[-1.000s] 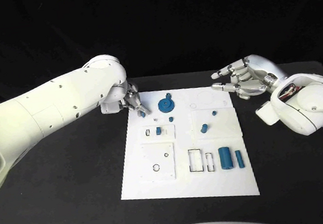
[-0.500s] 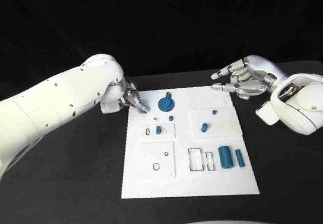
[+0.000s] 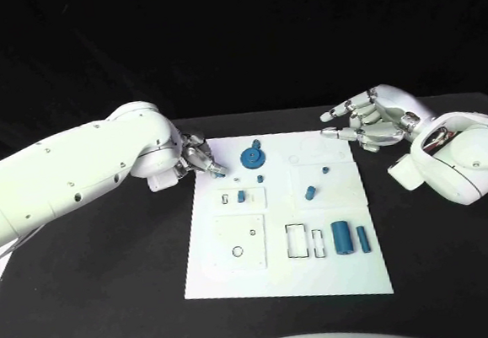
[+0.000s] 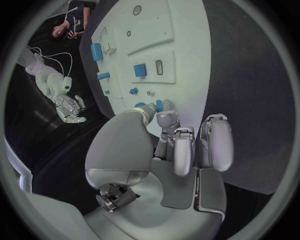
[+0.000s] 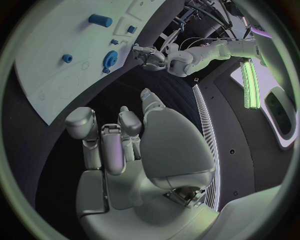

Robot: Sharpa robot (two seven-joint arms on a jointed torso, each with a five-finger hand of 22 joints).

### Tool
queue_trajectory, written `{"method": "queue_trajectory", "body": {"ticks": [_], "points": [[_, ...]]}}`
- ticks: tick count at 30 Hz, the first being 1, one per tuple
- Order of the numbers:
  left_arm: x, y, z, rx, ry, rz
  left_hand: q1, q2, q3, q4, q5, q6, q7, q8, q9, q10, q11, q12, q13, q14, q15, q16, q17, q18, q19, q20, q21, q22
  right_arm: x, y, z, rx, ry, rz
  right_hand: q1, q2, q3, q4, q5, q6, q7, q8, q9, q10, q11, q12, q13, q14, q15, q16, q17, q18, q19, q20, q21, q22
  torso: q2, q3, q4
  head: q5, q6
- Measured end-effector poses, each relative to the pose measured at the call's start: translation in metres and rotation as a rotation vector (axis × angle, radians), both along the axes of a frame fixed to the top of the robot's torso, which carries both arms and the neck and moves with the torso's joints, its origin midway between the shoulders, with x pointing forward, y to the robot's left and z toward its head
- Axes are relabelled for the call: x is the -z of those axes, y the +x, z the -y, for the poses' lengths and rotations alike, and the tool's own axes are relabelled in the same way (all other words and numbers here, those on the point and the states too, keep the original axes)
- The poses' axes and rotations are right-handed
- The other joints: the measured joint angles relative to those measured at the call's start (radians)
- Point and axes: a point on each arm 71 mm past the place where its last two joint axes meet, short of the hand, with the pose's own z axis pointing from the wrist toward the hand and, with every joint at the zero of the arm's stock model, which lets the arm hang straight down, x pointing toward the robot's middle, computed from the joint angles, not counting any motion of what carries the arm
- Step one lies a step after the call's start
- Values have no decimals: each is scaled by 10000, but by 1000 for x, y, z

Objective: Assemble the parts on the task board

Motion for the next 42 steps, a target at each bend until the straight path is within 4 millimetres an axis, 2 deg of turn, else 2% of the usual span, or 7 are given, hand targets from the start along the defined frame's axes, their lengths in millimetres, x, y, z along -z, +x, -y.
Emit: {"method": "queue_trajectory", "body": {"ticks": [6, 13, 26, 42], "points": [[10, -21, 7, 179, -555, 305, -271, -210, 367, -164, 354, 71, -37, 51, 29, 136, -6, 80, 86, 0, 0, 0, 0, 0, 0, 0, 80, 0, 1, 0, 0, -5, -14, -33, 0, 0, 0, 0, 0, 0, 0, 0, 0, 0, 0, 0, 0, 0, 0, 0, -1, 1, 0, 0, 0, 0, -44, 0, 39, 9, -48], [20, -31, 10, 491, -389, 749, -294, -213, 404, -201, 355, 72, -36, 50, 29, 149, -16, 121, 113, 0, 0, 0, -1, -1, 0, 0, 89, -1, 3, -1, 1, -16, -25, -86, 0, 0, 0, 0, 0, 0, 0, 0, 0, 0, 0, 0, 0, 0, 0, 0, -1, 1, 0, 0, 0, 0, -64, -12, 59, -11, -111], [28, -34, 10, 1044, 337, 1013, -388, -306, 553, -294, 410, 125, -55, 88, 23, 190, -55, 173, 161, 0, 0, 0, 7, -1, 0, 0, 89, -1, 6, -2, 1, -39, -42, -166, 0, 0, 0, 0, -1, 0, 0, 0, 0, 0, 0, 0, 0, 0, 0, 0, -3, 0, 0, 0, 0, 0, -65, -12, 60, -14, -207], [31, -36, 9, 1570, 840, 471, -532, -450, 616, -357, 528, 164, -91, 128, -51, 260, -56, 173, 170, 0, 1, 0, 5, 0, 0, 1, 129, -2, 7, -2, 0, -122, -57, -216, 0, 0, 0, 0, -1, 0, 0, 0, 9, 0, 0, 0, -19, 0, 0, 0, -4, 0, 0, 0, -37, -15, -65, -7, 60, -1, -253]]}}
